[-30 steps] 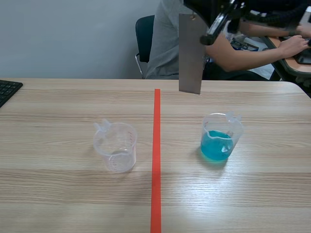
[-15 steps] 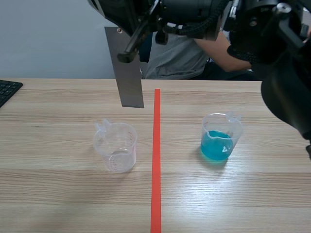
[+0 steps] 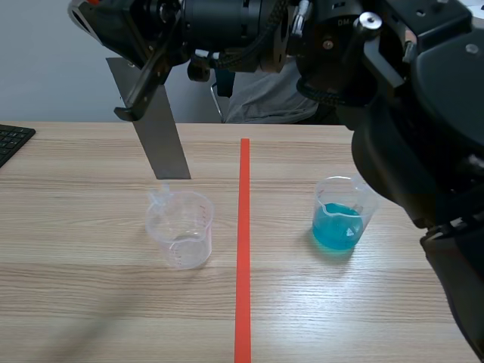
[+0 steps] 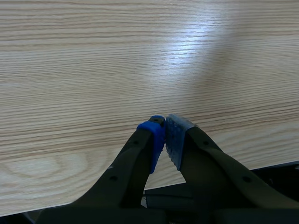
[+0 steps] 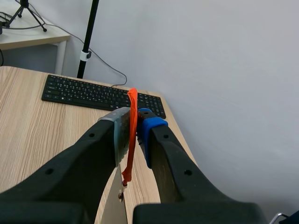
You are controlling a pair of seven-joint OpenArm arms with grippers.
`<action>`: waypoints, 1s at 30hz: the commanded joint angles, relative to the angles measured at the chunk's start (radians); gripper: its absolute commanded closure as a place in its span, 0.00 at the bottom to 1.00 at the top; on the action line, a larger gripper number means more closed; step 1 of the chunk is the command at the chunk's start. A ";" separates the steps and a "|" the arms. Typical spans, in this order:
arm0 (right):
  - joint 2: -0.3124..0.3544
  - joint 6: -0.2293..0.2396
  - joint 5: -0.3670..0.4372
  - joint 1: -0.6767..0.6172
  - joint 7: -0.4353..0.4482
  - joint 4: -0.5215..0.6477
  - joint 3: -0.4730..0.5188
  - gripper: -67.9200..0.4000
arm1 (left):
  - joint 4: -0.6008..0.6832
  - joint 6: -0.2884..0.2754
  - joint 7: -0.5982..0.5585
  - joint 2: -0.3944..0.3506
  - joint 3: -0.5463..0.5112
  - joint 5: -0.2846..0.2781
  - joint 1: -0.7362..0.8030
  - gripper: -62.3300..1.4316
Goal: Do the redox reaction experiment.
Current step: 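Put the plate into the left beaker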
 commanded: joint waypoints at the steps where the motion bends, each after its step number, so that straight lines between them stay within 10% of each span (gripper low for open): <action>1: -0.010 -0.006 0.002 0.026 0.013 0.010 -0.001 0.97 | 0.004 -0.002 -0.009 0.002 -0.008 -0.004 0.000 0.91; 30: -0.017 -0.013 -0.046 0.029 0.142 -0.239 -0.054 0.97 | 0.004 -0.002 -0.009 0.002 -0.007 -0.004 0.000 0.91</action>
